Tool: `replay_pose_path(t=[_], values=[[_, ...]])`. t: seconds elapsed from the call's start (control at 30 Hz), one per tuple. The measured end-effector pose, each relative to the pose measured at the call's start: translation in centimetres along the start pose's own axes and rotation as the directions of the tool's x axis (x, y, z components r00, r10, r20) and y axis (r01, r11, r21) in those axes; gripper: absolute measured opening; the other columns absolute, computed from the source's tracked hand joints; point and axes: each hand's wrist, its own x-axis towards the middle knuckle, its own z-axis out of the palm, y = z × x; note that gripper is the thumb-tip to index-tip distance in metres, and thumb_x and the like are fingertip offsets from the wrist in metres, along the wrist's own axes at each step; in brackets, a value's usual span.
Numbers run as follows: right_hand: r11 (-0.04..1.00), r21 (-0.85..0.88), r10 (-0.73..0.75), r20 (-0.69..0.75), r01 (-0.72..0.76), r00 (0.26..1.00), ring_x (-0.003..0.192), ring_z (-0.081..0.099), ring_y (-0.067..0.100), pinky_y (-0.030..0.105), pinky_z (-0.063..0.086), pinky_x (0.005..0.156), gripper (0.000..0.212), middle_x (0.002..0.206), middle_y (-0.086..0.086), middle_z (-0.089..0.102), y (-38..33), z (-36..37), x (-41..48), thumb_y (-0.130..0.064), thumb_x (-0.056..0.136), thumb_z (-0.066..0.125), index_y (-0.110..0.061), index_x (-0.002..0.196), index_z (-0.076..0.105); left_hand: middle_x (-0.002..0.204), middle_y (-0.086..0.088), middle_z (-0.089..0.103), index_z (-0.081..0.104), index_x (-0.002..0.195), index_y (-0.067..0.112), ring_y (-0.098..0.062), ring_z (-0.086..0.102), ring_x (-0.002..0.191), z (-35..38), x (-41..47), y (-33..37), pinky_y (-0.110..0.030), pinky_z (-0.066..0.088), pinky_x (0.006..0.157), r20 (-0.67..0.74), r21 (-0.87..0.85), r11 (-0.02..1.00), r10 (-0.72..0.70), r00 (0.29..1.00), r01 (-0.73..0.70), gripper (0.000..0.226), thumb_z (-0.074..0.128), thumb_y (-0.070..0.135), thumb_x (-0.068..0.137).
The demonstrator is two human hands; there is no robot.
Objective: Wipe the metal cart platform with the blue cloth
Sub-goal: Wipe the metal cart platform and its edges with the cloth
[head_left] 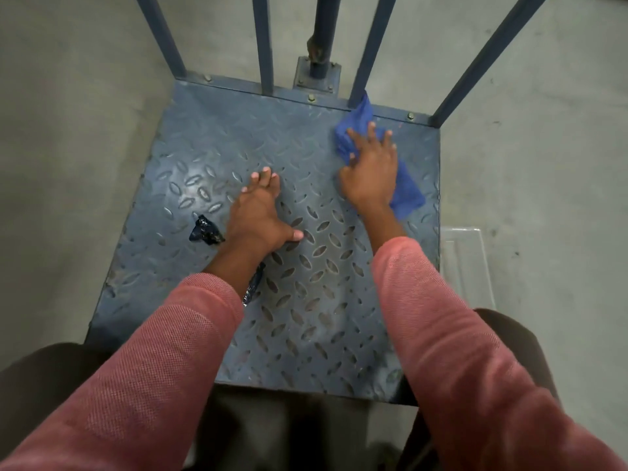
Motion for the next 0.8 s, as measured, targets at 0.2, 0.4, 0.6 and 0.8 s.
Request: replay_pose_path(t=[0.2, 0.4, 0.6, 0.8], values=[[0.871, 0.481, -0.065, -0.089, 0.1, 0.994, 0.131, 0.054, 0.03, 0.048, 0.04, 0.112, 0.055, 0.142, 0.008, 0.059, 0.4, -1.5, 2.5, 0.0, 0.082, 0.049, -0.02, 0.132, 0.064, 0.175, 0.0, 0.001, 0.01, 0.166, 0.015, -0.019, -0.002, 0.161, -0.3, -0.7, 0.1, -0.033, 0.001, 0.128, -0.002, 0.015, 0.999, 0.034, 0.999, -0.034, 0.124, 0.09, 0.043, 0.076], [0.853, 0.376, -0.486, 0.321, 0.361, 0.813, 0.151, 0.025, 0.031, 0.048, 0.016, 0.125, 0.06, 0.156, 0.001, 0.043, -1.7, -0.6, 0.6, 0.001, 0.085, 0.047, -0.028, 0.135, 0.063, 0.175, -0.003, 0.001, 0.009, 0.166, 0.013, -0.022, 0.002, 0.161, -0.8, -0.5, 0.7, -0.033, 0.007, 0.129, 0.025, 0.045, 0.999, 0.005, 1.0, -0.006, 0.128, 0.091, 0.046, 0.073], [0.995, 0.095, -0.036, 0.065, 0.03, 0.997, 0.155, 0.011, 0.029, 0.07, -0.002, 0.117, 0.046, 0.162, -0.02, 0.026, 0.5, -1.7, -0.9, -0.037, 0.101, 0.043, -0.055, 0.144, 0.04, 0.175, -0.001, -0.001, 0.009, 0.166, 0.013, -0.021, -0.002, 0.161, -0.8, -0.9, 0.2, -0.033, 0.002, 0.128, 0.02, 0.028, 0.998, 0.054, 0.998, -0.055, 0.124, 0.088, 0.045, 0.077], [0.81, 0.363, -0.533, 0.126, 0.461, 0.837, 0.148, 0.034, 0.02, 0.057, 0.025, 0.12, 0.056, 0.154, -0.017, 0.043, -1.3, -1.2, -4.2, -0.013, 0.093, 0.049, -0.047, 0.138, 0.054, 0.175, -0.005, 0.0, 0.007, 0.167, 0.012, -0.023, 0.0, 0.161, -0.9, -0.7, 0.0, -0.034, 0.005, 0.129, 0.038, -0.003, 0.998, 0.059, 0.998, -0.059, 0.129, 0.09, 0.047, 0.074]])
